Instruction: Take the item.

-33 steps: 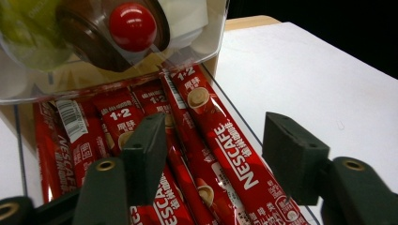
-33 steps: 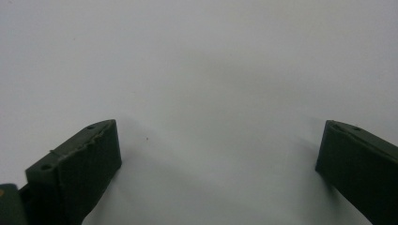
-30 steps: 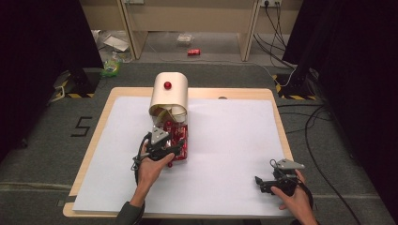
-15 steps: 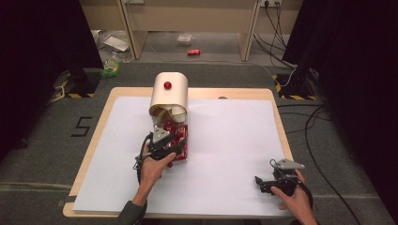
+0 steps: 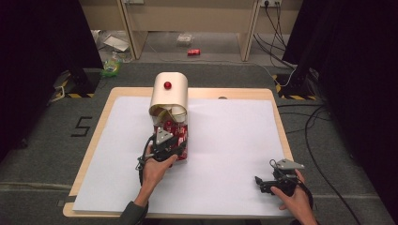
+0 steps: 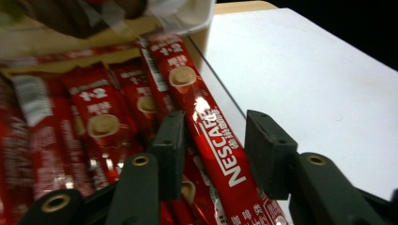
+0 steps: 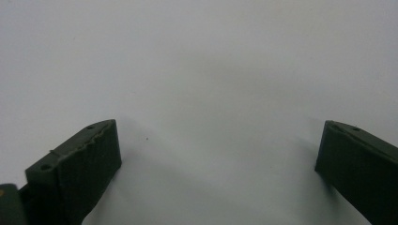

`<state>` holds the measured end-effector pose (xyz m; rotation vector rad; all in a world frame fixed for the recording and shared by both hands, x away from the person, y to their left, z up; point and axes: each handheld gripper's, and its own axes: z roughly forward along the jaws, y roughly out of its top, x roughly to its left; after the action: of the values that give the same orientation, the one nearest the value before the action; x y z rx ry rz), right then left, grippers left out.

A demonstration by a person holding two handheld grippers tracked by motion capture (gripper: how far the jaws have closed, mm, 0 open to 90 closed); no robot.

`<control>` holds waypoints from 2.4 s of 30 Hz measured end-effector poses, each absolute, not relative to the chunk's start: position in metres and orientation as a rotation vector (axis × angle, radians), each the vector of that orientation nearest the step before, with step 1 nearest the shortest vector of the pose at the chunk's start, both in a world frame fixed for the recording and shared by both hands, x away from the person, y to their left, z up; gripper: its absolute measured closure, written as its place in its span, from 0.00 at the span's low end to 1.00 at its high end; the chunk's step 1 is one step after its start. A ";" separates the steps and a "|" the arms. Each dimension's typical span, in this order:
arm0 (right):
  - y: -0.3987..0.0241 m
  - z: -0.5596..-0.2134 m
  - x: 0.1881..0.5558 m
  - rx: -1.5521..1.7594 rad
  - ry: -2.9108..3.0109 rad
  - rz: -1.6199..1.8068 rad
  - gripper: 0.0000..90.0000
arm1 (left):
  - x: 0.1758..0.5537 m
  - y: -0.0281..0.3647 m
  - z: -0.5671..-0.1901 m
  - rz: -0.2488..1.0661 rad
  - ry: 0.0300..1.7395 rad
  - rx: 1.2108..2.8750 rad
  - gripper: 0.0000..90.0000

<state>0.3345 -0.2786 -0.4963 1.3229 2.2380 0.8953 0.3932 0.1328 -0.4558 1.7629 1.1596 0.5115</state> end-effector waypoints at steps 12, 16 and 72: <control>-0.279 -0.496 0.335 1.325 2.239 0.897 0.01 | 0.392 0.153 -0.452 0.563 1.168 1.755 0.90; -0.279 -0.496 0.335 1.323 2.238 0.896 0.01 | 0.391 0.155 -0.451 0.582 1.156 1.774 0.92; -0.279 -0.496 0.335 1.324 2.243 0.897 0.01 | 0.341 0.195 -0.436 0.590 1.098 1.826 0.94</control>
<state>0.3350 -0.2791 -0.4962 1.3242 2.2432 0.8973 0.3405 0.1952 -0.4356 1.8264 1.0976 0.5897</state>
